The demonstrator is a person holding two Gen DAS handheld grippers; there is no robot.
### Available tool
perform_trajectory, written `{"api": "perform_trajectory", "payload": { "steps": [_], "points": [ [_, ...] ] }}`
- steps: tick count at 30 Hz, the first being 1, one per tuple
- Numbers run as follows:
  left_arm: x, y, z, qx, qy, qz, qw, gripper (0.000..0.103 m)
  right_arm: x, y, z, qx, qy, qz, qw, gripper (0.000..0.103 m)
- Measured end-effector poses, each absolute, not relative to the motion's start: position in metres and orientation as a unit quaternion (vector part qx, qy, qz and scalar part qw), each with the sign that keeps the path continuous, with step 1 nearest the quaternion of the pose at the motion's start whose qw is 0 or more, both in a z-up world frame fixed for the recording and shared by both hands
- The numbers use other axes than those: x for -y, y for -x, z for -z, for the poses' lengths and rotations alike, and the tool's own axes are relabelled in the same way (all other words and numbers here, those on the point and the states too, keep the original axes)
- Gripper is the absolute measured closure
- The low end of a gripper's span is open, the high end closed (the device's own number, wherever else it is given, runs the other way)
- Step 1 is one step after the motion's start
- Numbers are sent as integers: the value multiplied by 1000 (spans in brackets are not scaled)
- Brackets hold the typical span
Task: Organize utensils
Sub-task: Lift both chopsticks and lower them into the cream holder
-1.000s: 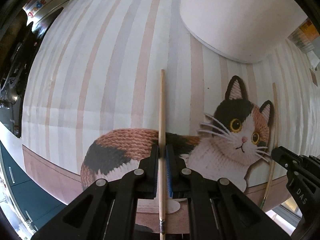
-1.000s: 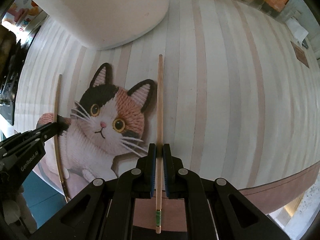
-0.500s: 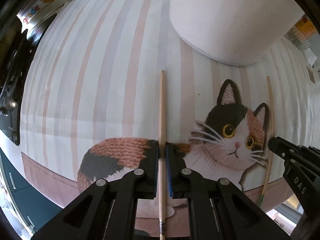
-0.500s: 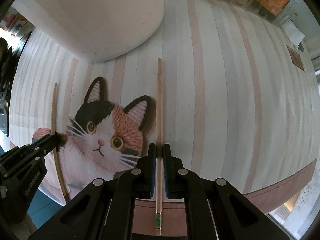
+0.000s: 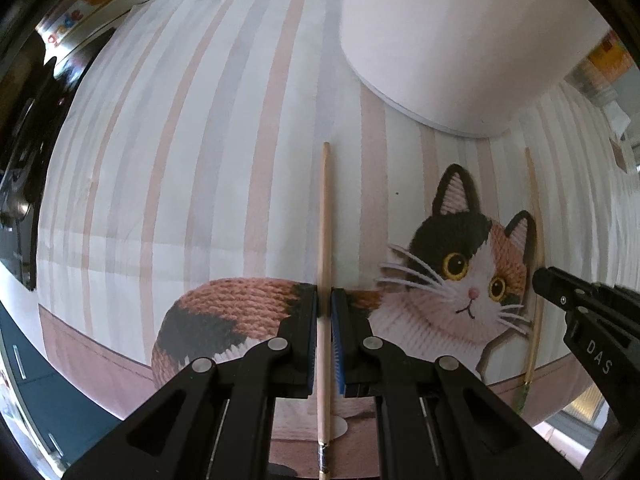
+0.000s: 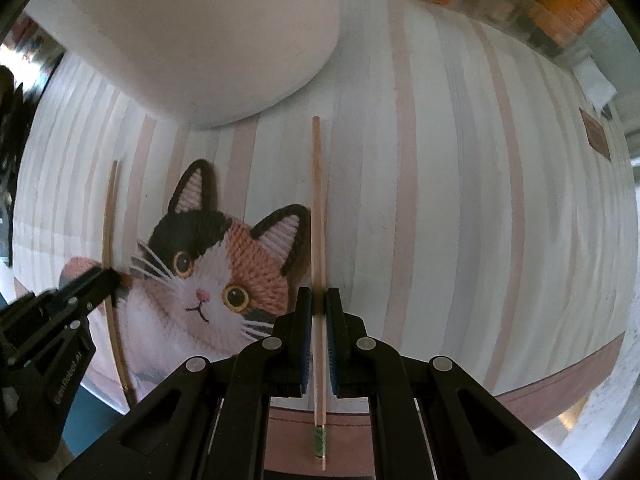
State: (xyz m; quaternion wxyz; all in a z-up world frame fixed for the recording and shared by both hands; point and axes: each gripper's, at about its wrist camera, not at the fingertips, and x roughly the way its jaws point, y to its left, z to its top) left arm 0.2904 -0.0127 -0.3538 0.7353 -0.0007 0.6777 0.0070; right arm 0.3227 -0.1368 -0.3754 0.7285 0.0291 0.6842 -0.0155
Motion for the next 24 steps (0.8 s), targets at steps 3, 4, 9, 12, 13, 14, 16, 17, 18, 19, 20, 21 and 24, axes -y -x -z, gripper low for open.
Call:
{"api": "perform_trajectory", "payload": {
  "steps": [3, 4, 9, 12, 13, 14, 16, 17, 18, 19, 20, 21, 24],
  "points": [
    [4, -290, 343, -666, 6, -14, 746, 98, 141, -317, 371, -673, -54, 24, 737, 96],
    [1, -290, 338, -661, 9, -16, 750, 98, 143, -316, 369, -669, -60, 25, 740, 96],
    [-16, -290, 304, -631, 37, -26, 775, 98, 155, -310, 345, -637, -94, 24, 764, 96],
    [-23, -291, 278, -606, 51, -31, 793, 99, 163, -309, 327, -616, -117, 22, 778, 96],
    [-25, -291, 273, -599, 54, -32, 798, 99, 166, -308, 321, -608, -121, 24, 785, 96],
    [-27, -293, 268, -593, 54, -34, 803, 99, 168, -308, 316, -601, -124, 25, 789, 96],
    [-30, -291, 257, -579, 58, -38, 813, 99, 172, -306, 309, -588, -128, 29, 798, 96],
    [-32, -292, 254, -575, 60, -40, 815, 99, 174, -304, 306, -579, -132, 31, 804, 96],
    [-35, -293, 250, -569, 63, -43, 819, 99, 175, -303, 303, -573, -134, 31, 808, 96],
    [-39, -293, 247, -565, 64, -44, 821, 99, 176, -304, 298, -569, -135, 33, 811, 96],
    [-40, -295, 243, -562, 67, -46, 823, 99, 176, -304, 295, -564, -136, 34, 814, 96],
    [-41, -296, 238, -556, 70, -48, 827, 99, 178, -304, 289, -557, -137, 34, 819, 96],
    [-46, -295, 226, -540, 75, -56, 837, 99, 185, -309, 276, -542, -133, 33, 829, 96]
  ]
}}
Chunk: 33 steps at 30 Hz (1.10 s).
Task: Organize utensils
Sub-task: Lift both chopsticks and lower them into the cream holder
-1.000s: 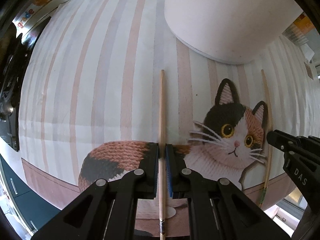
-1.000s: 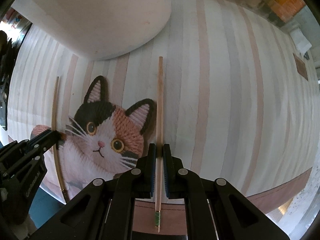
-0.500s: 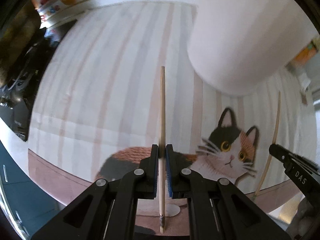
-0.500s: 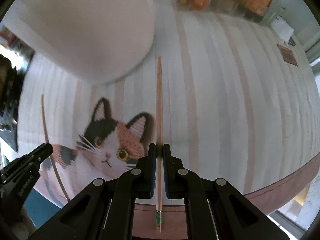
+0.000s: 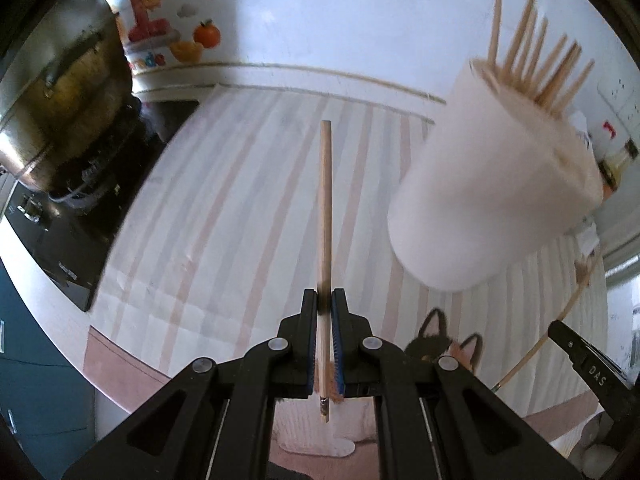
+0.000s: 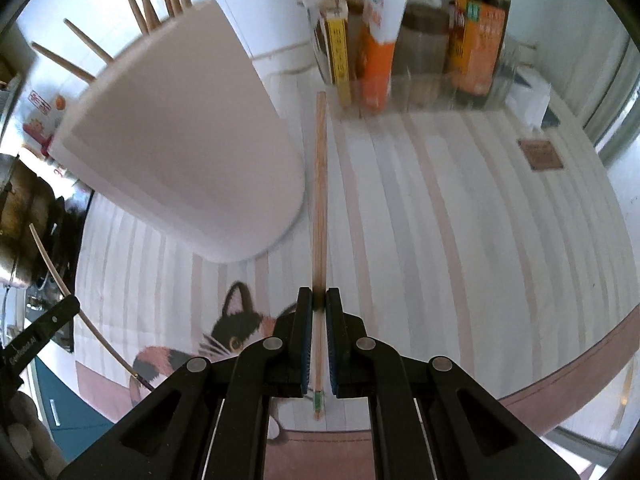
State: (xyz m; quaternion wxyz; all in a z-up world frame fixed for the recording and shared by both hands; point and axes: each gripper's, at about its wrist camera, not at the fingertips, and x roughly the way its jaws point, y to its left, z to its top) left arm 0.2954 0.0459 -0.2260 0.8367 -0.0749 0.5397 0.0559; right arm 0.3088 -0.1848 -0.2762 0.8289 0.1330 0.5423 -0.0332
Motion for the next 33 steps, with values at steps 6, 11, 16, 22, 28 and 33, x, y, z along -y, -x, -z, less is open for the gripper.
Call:
{"api": "perform_trajectory", "payload": {
  "steps": [6, 11, 16, 22, 28, 33],
  "points": [
    [-61, -302, 187, -495, 86, -69, 862, 99, 195, -322, 241, -490, -130, 33, 861, 96],
    [-68, -302, 133, -454, 117, -62, 881, 99, 205, -333, 202, -453, -144, 29, 879, 96],
    [-68, -306, 74, -423, 176, -26, 888, 99, 219, -340, 154, -439, -197, -3, 876, 96],
    [-47, -313, 9, -366, 192, 23, 910, 99, 227, -346, 89, -421, -202, -41, 883, 96],
    [-19, -352, -12, -333, 181, 47, 924, 99, 231, -363, 45, -378, -215, -55, 899, 96],
    [-2, -402, 12, -340, 170, 36, 924, 99, 232, -395, 42, -362, -226, -33, 904, 96]
  ]
}}
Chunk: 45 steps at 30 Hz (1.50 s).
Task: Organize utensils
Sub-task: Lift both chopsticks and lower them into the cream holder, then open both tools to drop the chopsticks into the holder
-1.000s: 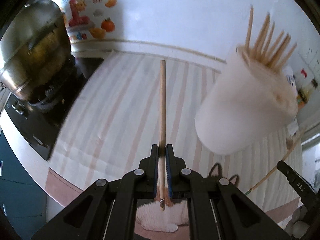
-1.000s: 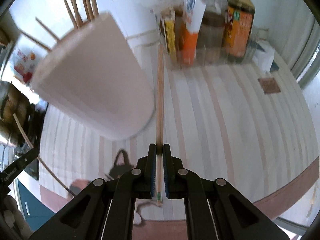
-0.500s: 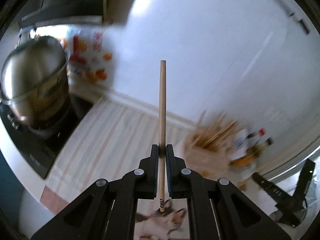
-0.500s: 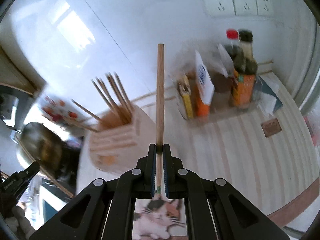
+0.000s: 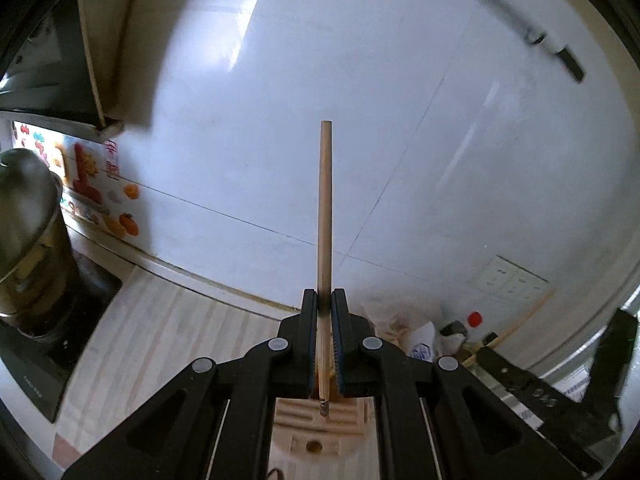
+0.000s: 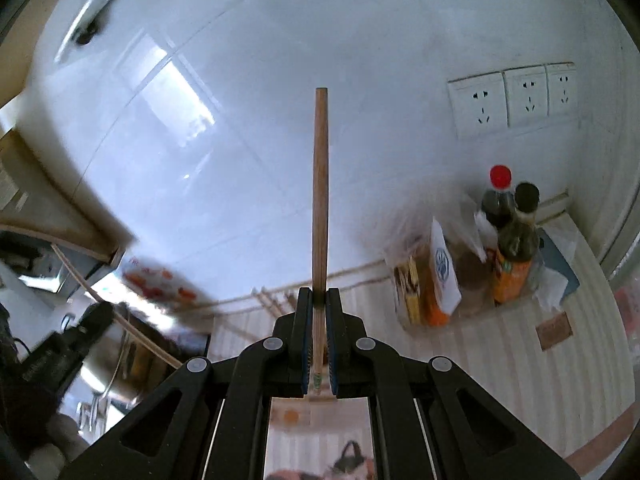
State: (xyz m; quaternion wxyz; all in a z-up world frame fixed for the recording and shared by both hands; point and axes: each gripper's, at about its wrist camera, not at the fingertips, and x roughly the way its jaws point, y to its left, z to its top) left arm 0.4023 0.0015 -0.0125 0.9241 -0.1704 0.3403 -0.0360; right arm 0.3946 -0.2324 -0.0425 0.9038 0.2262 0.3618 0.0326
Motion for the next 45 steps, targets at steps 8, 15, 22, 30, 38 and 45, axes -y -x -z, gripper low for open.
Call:
{"api": "perform_trajectory", "payload": {
  "steps": [8, 15, 22, 30, 38, 45],
  "points": [
    [11, -448, 57, -375, 149, 8, 915, 99, 222, -446, 63, -378, -219, -15, 899, 96],
    [18, -455, 80, -400, 123, 1, 908, 98, 201, -463, 90, -407, -195, -26, 892, 96],
    [21, -456, 88, -428, 98, 14, 899, 97, 184, -467, 111, -439, -171, -50, 881, 96],
    [20, -424, 63, -414, 64, -7, 908, 36, 194, -451, 117, -450, -181, -60, 872, 72],
    [10, -380, 60, -398, 33, -46, 916, 6, 210, -414, 106, -427, -153, -37, 890, 50],
    [15, -353, 88, -412, -3, -81, 908, 0, 194, -379, 109, -410, -65, 0, 910, 37]
  ]
}}
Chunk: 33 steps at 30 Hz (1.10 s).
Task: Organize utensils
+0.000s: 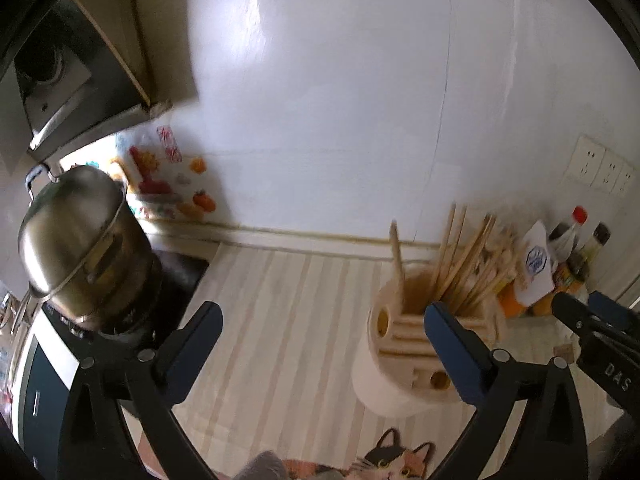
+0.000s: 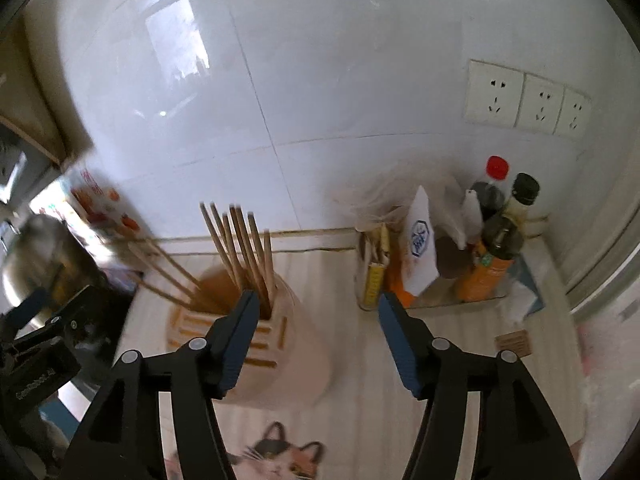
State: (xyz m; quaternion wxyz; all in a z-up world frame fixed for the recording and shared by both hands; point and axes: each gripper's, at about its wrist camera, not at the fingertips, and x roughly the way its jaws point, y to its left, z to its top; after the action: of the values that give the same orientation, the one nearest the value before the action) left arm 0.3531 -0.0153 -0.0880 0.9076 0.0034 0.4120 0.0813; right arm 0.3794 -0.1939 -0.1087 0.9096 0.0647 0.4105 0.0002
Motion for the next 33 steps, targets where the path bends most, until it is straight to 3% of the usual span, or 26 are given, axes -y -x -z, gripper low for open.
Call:
{"api": "perform_trajectory", "payload": {
  "steps": [2, 5, 7, 19, 33],
  "points": [
    [16, -348, 93, -416, -2, -86, 905, 0, 189, -373, 112, -412, -50, 2, 910, 31],
    [18, -342, 98, -418, -6, -93, 904, 0, 184, -363, 116, -411, -23, 10, 911, 9],
    [20, -336, 99, -419, -8, -96, 903, 0, 183, -358, 118, -411, -14, 16, 911, 2],
    [21, -278, 69, -389, -4, -76, 918, 0, 177, -302, 92, -374, 2, 47, 926, 0],
    [-6, -137, -2, -332, -10, -17, 943, 0, 136, -138, 22, -289, -17, 95, 952, 0]
  ]
}}
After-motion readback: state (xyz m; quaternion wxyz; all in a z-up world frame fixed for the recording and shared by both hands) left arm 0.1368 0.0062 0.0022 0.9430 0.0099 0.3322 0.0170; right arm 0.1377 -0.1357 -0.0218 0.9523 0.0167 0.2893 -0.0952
